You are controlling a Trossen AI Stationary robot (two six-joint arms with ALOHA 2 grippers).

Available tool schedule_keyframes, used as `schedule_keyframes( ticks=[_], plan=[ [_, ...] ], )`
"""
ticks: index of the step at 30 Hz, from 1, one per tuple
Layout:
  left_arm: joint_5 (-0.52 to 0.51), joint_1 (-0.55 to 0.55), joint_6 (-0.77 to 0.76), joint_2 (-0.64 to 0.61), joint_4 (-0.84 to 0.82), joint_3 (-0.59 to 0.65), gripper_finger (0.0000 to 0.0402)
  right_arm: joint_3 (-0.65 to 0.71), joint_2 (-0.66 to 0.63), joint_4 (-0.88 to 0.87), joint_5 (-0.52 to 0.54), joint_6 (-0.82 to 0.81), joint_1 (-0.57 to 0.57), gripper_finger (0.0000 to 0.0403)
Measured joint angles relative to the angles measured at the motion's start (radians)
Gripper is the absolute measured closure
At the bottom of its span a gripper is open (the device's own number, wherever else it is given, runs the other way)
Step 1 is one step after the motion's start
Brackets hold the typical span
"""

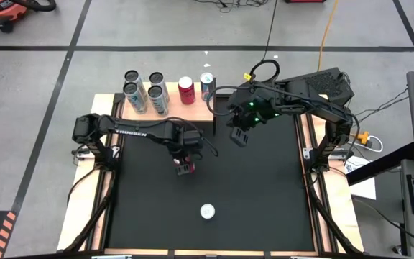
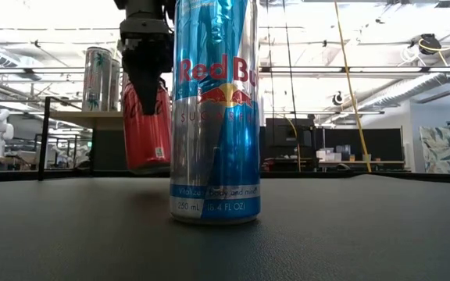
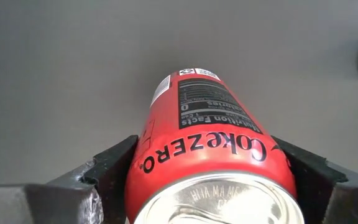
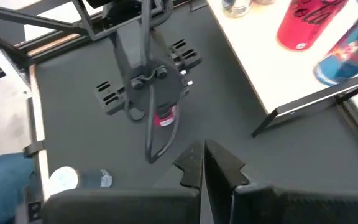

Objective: Place canned beverage on shelf
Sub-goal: Put the red black soda can aligned with the red black soda can on the shelf

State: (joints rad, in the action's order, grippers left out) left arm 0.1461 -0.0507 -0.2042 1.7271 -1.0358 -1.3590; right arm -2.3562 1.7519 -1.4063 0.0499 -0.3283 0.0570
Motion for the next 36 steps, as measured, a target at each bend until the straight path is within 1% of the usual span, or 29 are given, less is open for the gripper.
schedule_keyframes(
  ticks=[5,17,31,36],
  plan=[
    [0.014,-0.022,-0.050,0.000,0.006,0.000,0.0097,0.000,0.000,0.000,0.006,0.000,0.000,0.0403],
    [-0.001,-0.024,-0.042,0.000,-0.002,0.000,0.0097,0.000,0.000,0.002,0.001,-0.012,0.000,0.0403],
    [-0.130,-0.023,-0.050,0.000,0.012,0.000,0.0097,0.000,0.000,0.012,0.001,-0.001,0.000,0.0403],
    [-0.147,-0.023,-0.050,0.000,0.012,0.000,0.0097,0.000,0.000,0.053,0.001,0.000,0.000,0.0403]
  ],
)
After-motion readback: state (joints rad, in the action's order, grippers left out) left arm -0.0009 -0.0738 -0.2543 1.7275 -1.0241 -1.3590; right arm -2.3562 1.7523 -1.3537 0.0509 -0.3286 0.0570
